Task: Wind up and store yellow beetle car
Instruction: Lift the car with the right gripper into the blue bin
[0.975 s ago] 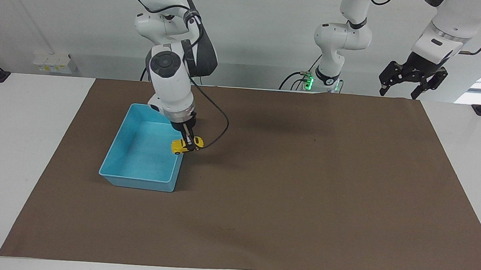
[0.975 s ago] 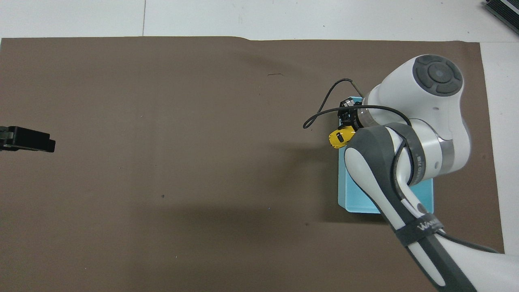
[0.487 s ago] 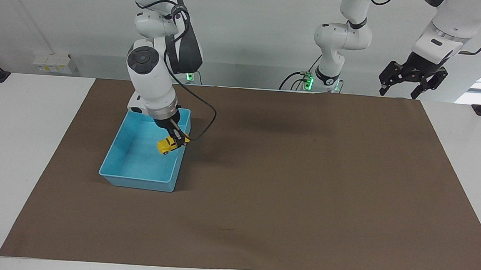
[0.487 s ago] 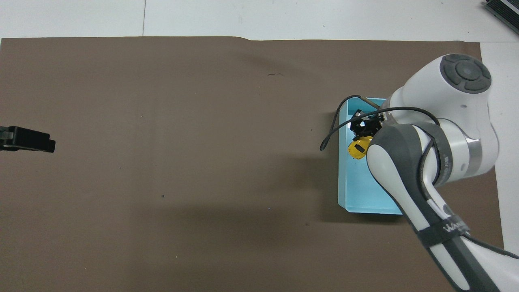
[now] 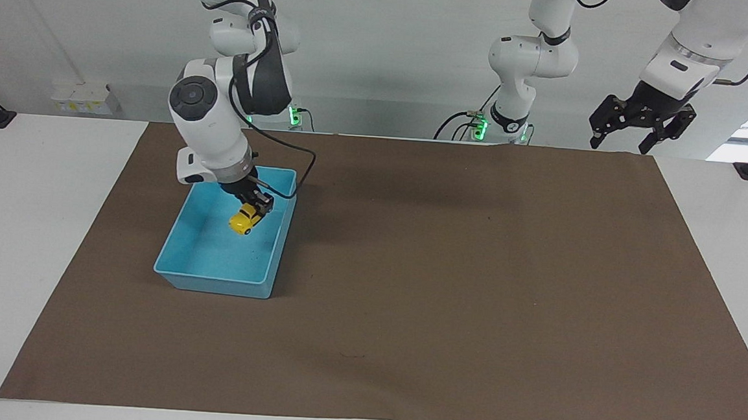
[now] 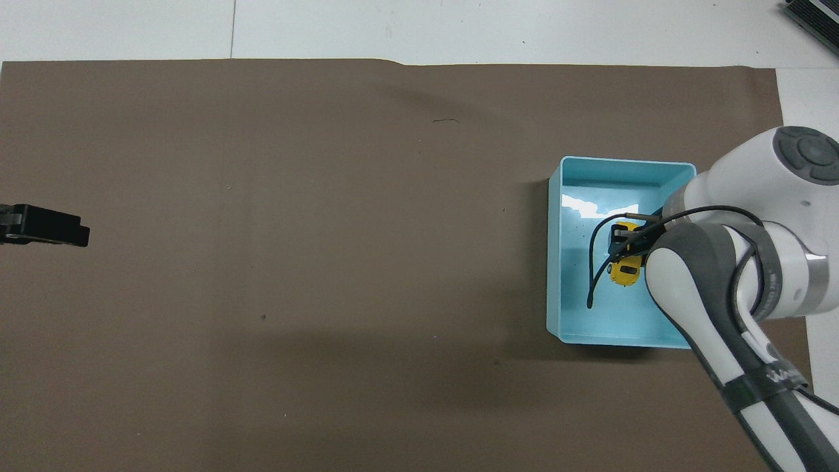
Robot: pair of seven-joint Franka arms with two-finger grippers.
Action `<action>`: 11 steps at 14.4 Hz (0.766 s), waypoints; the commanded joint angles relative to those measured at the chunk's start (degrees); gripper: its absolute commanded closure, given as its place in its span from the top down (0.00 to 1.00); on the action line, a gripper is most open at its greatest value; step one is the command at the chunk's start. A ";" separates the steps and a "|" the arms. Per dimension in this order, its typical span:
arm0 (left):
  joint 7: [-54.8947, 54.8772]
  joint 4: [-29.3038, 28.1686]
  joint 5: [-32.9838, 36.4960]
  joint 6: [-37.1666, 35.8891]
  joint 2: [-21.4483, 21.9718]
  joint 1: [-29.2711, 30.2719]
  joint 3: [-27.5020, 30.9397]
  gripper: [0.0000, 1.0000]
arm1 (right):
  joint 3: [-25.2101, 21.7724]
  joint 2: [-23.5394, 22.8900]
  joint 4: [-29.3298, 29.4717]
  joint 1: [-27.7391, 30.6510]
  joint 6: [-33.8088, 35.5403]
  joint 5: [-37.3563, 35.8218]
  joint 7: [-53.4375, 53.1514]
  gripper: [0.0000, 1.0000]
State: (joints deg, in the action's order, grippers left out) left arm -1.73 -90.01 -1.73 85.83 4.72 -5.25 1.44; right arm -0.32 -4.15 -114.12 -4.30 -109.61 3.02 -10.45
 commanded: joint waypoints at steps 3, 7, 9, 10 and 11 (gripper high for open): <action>-0.73 0.71 0.41 -1.19 0.12 1.21 -0.82 1.00 | 0.23 6.00 -11.64 0.61 -9.99 -0.03 10.18 0.00; -0.73 0.71 0.41 -1.19 0.12 1.21 -0.82 1.00 | 0.23 5.30 -14.99 1.84 -14.40 -0.03 13.26 0.00; -0.73 0.71 0.41 -1.19 0.20 1.21 -0.82 1.00 | 0.23 4.77 -17.43 2.28 -17.46 -0.03 13.79 0.00; -0.73 0.71 0.41 -1.19 0.12 1.21 -0.82 1.00 | 0.23 4.77 -19.10 2.28 -20.00 -0.03 13.79 0.00; -0.73 0.71 0.41 -1.19 0.12 1.21 -0.82 1.00 | 0.23 4.68 -21.03 2.19 -22.46 -0.03 13.79 0.00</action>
State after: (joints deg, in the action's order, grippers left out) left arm -1.73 -90.01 -1.73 85.83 4.72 -5.25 1.44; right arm -0.32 -0.20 -130.90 -2.76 -127.36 3.00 1.62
